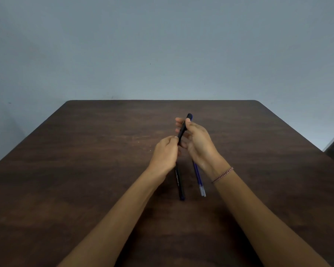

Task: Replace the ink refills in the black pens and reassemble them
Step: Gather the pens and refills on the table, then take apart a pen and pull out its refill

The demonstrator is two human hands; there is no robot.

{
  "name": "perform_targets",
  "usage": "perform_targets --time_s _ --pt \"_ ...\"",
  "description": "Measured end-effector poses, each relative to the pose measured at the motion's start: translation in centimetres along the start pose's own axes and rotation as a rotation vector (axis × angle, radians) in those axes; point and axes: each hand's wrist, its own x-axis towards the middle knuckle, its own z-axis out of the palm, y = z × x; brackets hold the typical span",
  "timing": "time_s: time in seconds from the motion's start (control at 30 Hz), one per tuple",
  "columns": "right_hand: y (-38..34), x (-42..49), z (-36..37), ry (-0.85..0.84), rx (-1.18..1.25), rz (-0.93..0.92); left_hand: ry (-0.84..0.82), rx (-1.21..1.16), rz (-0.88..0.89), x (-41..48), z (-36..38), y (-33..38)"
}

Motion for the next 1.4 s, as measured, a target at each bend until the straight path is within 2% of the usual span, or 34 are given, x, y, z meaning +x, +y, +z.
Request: perform_targets --time_s 0.2,0.27,0.37,0.5,0.67,0.93,1.1,1.23,1.3,1.4 --pt "-0.7 1.0 -2.0 0.095 0.083 -0.078 -0.173 0.118 -0.098 1.1 -2.8 0.5" --pt "-0.3 1.2 -2.2 0.091 -0.093 -0.106 -0.145 0.119 -0.094 1.5 -3.7 0.5" --pt "0.7 1.3 -2.1 0.093 -0.487 -0.146 -0.06 0.047 -0.107 2.1 -4.7 0.4" --pt "2.1 0.6 -1.3 -0.023 -0.941 -0.231 -0.011 -0.097 -0.098 2.3 -5.3 0.3" --pt "3.3 -0.5 -0.3 -0.11 -1.155 -0.273 0.029 -0.172 -0.068 2.2 -6.0 0.7" --pt "3.8 -1.0 0.4 -0.085 -1.226 -0.372 0.055 -0.166 -0.077 2.1 -6.3 0.8" --pt "4.2 -1.0 0.4 -0.065 -1.351 -0.479 0.012 -0.195 -0.071 2.0 -6.3 0.8" --pt "4.2 -0.9 0.2 -0.088 -1.434 -0.477 -0.041 -0.184 -0.059 1.7 -6.5 0.9" --pt "3.5 -0.7 0.0 -0.092 -1.403 -0.476 -0.073 -0.174 -0.051 1.5 -6.6 0.9" --pt "1.7 -0.2 -0.6 -0.029 -1.164 -0.387 -0.109 -0.149 -0.038 1.2 -6.8 0.9"
